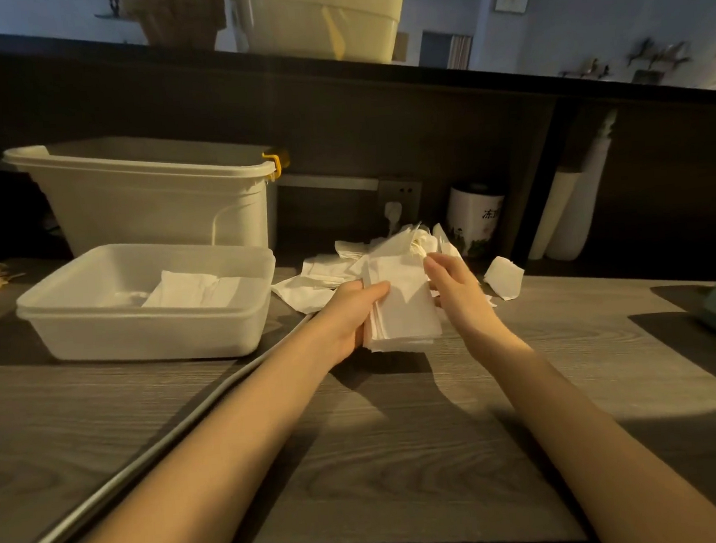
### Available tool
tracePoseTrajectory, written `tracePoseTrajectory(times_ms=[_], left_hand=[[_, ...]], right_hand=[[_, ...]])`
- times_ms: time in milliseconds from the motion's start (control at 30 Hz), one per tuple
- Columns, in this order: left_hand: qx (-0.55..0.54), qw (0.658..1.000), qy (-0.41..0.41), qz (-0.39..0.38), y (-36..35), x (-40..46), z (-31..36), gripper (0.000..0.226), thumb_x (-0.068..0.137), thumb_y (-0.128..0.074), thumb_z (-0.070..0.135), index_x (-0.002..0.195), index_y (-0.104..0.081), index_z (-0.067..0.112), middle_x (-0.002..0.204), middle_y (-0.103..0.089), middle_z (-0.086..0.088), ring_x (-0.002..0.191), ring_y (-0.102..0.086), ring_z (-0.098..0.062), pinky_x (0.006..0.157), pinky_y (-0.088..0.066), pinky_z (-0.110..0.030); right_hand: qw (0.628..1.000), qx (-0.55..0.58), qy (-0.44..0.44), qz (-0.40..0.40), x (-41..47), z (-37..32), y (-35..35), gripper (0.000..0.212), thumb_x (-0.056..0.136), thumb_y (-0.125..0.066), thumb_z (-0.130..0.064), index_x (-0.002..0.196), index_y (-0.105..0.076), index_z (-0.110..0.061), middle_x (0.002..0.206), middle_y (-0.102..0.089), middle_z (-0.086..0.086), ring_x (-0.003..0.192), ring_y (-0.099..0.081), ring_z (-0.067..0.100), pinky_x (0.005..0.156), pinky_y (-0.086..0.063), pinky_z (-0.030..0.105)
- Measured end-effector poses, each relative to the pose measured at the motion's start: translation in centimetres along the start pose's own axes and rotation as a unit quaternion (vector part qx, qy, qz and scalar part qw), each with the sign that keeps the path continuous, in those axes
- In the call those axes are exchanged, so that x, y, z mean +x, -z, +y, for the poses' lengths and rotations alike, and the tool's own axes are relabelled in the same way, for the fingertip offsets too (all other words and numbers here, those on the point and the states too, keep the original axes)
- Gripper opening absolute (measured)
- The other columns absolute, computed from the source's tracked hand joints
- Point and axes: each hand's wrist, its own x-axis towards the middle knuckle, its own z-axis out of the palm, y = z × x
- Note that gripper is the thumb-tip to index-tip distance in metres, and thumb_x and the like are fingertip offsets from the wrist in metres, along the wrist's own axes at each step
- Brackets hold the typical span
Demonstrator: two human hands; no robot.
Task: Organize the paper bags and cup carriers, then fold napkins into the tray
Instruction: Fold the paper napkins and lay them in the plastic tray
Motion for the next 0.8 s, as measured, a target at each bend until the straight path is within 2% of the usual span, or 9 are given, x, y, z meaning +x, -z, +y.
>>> tracePoseTrajectory(times_ms=[100,167,300,433,500,567,600,700,800], left_hand=[[-0.031,0.999,-0.016,0.021,-0.4,0.0,-0.1,0.036,0.097,-0.046,0.028,0.131,-0.041,0.016,0.102,-0.059,-0.006,0.091,-0.06,-0.02,0.072,-0.053,-0.034],[-0.039,0.998,-0.03,0.028,-0.7,0.0,-0.3,0.036,0.098,-0.044,0.03,0.132,-0.039,0.021,0.097,-0.057,-0.002,0.087,-0.058,-0.018,0.071,-0.052,-0.033],[-0.032,0.998,-0.049,0.038,-1.0,0.0,-0.6,0.039,0.097,-0.046,0.031,0.135,-0.037,0.024,0.096,-0.055,0.001,0.088,-0.057,-0.017,0.073,-0.051,-0.034],[-0.001,0.997,-0.042,0.06,-0.9,0.0,-0.6,0.039,0.096,-0.049,0.03,0.131,-0.039,0.018,0.091,-0.053,0.001,0.08,-0.055,-0.015,0.067,-0.05,-0.03],[0.004,0.997,-0.042,0.059,-0.9,-0.1,-0.6,0.038,0.095,-0.05,0.031,0.128,-0.042,0.014,0.091,-0.055,0.0,0.082,-0.056,-0.016,0.07,-0.05,-0.03],[0.003,0.998,-0.046,0.049,-0.9,-0.1,-0.5,0.037,0.095,-0.05,0.031,0.127,-0.044,0.013,0.096,-0.058,0.0,0.087,-0.058,-0.016,0.074,-0.05,-0.03],[0.0,0.998,-0.049,0.044,-0.9,-0.1,-0.4,0.036,0.095,-0.05,0.03,0.126,-0.045,0.013,0.098,-0.059,0.001,0.091,-0.058,-0.016,0.075,-0.05,-0.029],[-0.012,0.998,-0.053,0.038,-0.9,-0.1,-0.4,0.031,0.096,-0.05,0.026,0.123,-0.047,0.011,0.103,-0.06,0.0,0.094,-0.057,-0.016,0.074,-0.049,-0.029],[-0.013,0.998,-0.052,0.045,-0.8,0.0,-0.5,0.031,0.096,-0.049,0.024,0.124,-0.047,0.011,0.109,-0.06,-0.003,0.098,-0.057,-0.019,0.079,-0.048,-0.033]], right_hand=[[0.995,0.054,-0.07,-0.056,-0.2,0.2,-1.0,0.055,0.097,-0.033,-0.051,0.144,-0.026,-0.022,0.14,-0.04,0.003,0.123,-0.045,0.023,0.107,-0.037,0.042],[0.994,0.049,-0.076,-0.064,-0.3,0.4,-1.6,0.059,0.097,-0.031,-0.053,0.147,-0.02,-0.024,0.147,-0.035,0.005,0.129,-0.041,0.025,0.11,-0.032,0.047],[0.996,0.009,-0.025,-0.08,-0.8,0.1,-1.9,0.055,0.101,-0.026,-0.042,0.15,-0.009,-0.024,0.151,-0.026,0.003,0.132,-0.036,0.023,0.11,-0.031,0.038],[0.995,-0.004,0.01,-0.101,-1.1,-0.2,-1.7,0.05,0.102,-0.027,-0.037,0.149,-0.017,-0.02,0.148,-0.032,0.003,0.129,-0.038,0.021,0.108,-0.032,0.035],[0.994,-0.016,0.019,-0.103,-0.8,-0.2,-1.1,0.049,0.101,-0.03,-0.036,0.147,-0.022,-0.019,0.143,-0.037,0.003,0.121,-0.043,0.019,0.099,-0.04,0.032],[0.996,-0.041,0.034,-0.074,-0.1,0.0,-0.3,0.044,0.101,-0.036,-0.033,0.142,-0.032,-0.019,0.133,-0.044,0.001,0.106,-0.048,0.013,0.078,-0.045,0.021],[0.996,-0.064,0.045,-0.038,0.3,0.4,0.3,0.042,0.1,-0.04,-0.031,0.139,-0.038,-0.018,0.128,-0.048,-0.001,0.102,-0.049,0.011,0.075,-0.045,0.02],[0.973,-0.208,0.071,0.076,2.1,2.6,2.6,0.037,0.095,-0.051,-0.027,0.13,-0.05,-0.014,0.127,-0.054,0.001,0.105,-0.054,0.014,0.086,-0.048,0.029],[0.943,-0.317,0.047,0.095,3.2,4.7,4.1,0.04,0.092,-0.057,-0.028,0.128,-0.052,-0.014,0.13,-0.051,0.005,0.111,-0.053,0.02,0.086,-0.045,0.032]])
